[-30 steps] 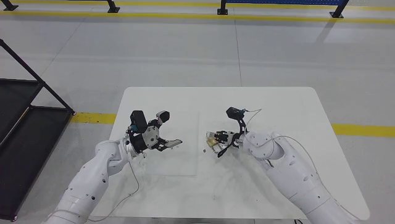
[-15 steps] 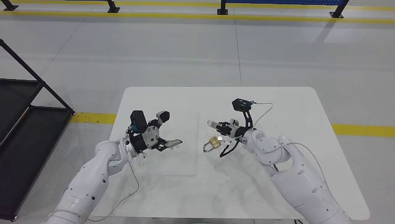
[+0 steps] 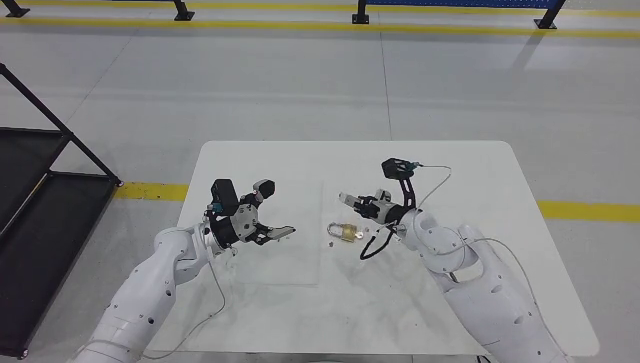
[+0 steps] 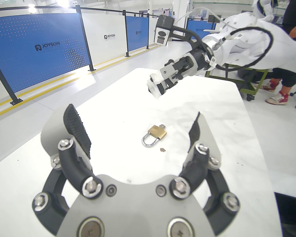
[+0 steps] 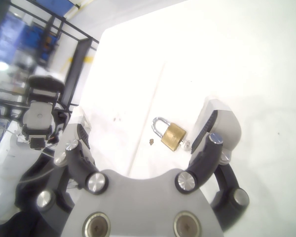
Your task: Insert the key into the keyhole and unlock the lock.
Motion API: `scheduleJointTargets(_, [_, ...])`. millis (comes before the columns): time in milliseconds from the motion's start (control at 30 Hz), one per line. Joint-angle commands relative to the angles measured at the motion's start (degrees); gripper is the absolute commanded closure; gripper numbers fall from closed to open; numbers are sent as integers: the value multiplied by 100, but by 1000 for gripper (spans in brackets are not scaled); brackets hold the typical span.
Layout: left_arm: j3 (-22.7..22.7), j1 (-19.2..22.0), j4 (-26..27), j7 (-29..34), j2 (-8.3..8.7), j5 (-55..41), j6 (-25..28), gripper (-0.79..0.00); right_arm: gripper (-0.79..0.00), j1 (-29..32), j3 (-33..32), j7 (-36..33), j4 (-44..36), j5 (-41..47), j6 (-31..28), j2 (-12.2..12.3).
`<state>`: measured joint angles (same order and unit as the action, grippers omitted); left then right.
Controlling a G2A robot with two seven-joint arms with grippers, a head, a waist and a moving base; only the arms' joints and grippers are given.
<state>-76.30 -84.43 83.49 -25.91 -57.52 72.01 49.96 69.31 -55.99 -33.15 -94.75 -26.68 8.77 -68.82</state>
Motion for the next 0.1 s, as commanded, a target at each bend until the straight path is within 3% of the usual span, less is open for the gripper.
scheduleJointTargets(0, [0,0,0,0,0,0,0,-785,-785,0,0,0,0,0,0,0])
scheduleJointTargets(67, [-11,-10,13,17,-6,2,-34,-785,-785,23,-28,25,-6,-37,-6,2])
